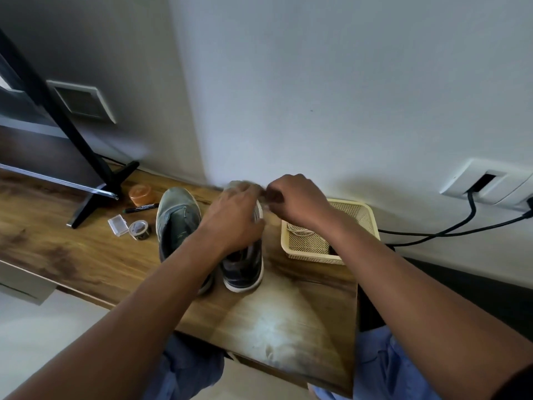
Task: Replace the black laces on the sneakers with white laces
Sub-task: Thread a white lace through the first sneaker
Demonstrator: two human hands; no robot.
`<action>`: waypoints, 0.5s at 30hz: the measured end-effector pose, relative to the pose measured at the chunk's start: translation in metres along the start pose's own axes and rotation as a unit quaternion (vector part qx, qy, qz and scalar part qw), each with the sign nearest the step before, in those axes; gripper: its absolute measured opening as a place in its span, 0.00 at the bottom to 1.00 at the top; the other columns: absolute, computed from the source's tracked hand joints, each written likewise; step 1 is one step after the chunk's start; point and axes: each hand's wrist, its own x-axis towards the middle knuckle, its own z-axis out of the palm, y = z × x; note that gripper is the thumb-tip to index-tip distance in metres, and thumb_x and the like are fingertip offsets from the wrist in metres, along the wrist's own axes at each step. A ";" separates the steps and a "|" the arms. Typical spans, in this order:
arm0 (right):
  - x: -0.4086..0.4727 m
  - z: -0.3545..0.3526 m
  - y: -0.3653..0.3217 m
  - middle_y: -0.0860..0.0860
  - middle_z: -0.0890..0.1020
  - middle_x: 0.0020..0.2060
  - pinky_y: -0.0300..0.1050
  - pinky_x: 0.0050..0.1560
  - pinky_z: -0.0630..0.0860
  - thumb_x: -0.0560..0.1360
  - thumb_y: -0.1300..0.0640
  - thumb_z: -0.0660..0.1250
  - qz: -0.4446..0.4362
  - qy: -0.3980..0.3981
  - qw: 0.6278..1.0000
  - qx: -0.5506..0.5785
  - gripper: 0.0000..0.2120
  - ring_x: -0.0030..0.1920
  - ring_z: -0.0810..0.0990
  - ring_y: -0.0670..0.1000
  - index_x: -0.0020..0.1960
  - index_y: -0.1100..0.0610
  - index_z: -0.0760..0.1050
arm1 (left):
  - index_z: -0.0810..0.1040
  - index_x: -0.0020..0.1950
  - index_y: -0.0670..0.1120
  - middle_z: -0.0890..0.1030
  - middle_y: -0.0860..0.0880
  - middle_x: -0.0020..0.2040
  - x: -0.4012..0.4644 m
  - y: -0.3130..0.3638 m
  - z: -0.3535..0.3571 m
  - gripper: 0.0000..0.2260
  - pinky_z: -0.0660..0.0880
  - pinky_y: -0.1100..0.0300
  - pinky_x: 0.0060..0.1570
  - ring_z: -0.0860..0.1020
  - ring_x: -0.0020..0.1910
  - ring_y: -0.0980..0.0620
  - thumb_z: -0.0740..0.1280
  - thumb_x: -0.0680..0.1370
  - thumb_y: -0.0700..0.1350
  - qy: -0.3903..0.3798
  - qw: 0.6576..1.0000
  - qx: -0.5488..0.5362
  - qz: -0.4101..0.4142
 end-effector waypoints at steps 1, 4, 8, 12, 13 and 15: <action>-0.002 -0.002 0.009 0.51 0.84 0.42 0.46 0.41 0.75 0.74 0.55 0.69 0.016 -0.011 0.999 -0.030 0.03 0.45 0.82 0.57 0.43 0.49 0.81 | 0.73 0.74 0.51 0.75 0.47 0.71 0.000 0.008 0.003 0.25 0.70 0.49 0.70 0.72 0.71 0.44 0.69 0.77 0.49 -0.029 0.999 0.014 0.020; -0.013 0.000 0.031 0.49 0.85 0.47 0.44 0.43 0.74 0.71 0.56 0.72 0.055 -0.049 0.993 -0.089 0.07 0.49 0.82 0.56 0.48 0.47 0.82 | 0.74 0.75 0.51 0.76 0.48 0.73 0.002 0.025 0.019 0.25 0.65 0.50 0.74 0.71 0.73 0.43 0.68 0.78 0.54 -0.107 0.987 0.092 0.071; -0.026 0.017 0.050 0.52 0.84 0.54 0.49 0.51 0.79 0.72 0.57 0.72 0.057 -0.095 0.981 -0.158 0.14 0.56 0.82 0.58 0.57 0.48 0.81 | 0.76 0.73 0.49 0.75 0.47 0.73 0.004 0.034 0.042 0.25 0.57 0.47 0.79 0.70 0.74 0.46 0.68 0.79 0.58 -0.170 0.965 0.164 0.114; -0.031 0.033 0.059 0.55 0.83 0.50 0.50 0.43 0.74 0.73 0.61 0.68 0.045 -0.113 0.973 -0.196 0.08 0.55 0.81 0.61 0.51 0.55 0.80 | 0.77 0.71 0.49 0.75 0.45 0.72 0.011 0.036 0.050 0.25 0.57 0.48 0.79 0.71 0.73 0.45 0.68 0.78 0.61 -0.175 0.962 0.179 0.112; -0.032 0.036 0.059 0.55 0.83 0.49 0.49 0.42 0.71 0.72 0.62 0.66 0.042 -0.115 0.973 -0.198 0.08 0.55 0.81 0.62 0.49 0.55 0.80 | 0.77 0.71 0.49 0.75 0.46 0.71 0.011 0.036 0.051 0.25 0.58 0.48 0.79 0.72 0.72 0.45 0.68 0.78 0.61 -0.171 0.962 0.179 0.111; -0.034 0.042 0.059 0.56 0.82 0.49 0.50 0.43 0.70 0.73 0.62 0.65 0.035 -0.107 0.973 -0.200 0.08 0.55 0.80 0.62 0.50 0.55 0.79 | 0.77 0.70 0.49 0.76 0.46 0.70 0.011 0.036 0.054 0.25 0.58 0.49 0.78 0.72 0.71 0.46 0.67 0.78 0.62 -0.167 0.962 0.183 0.113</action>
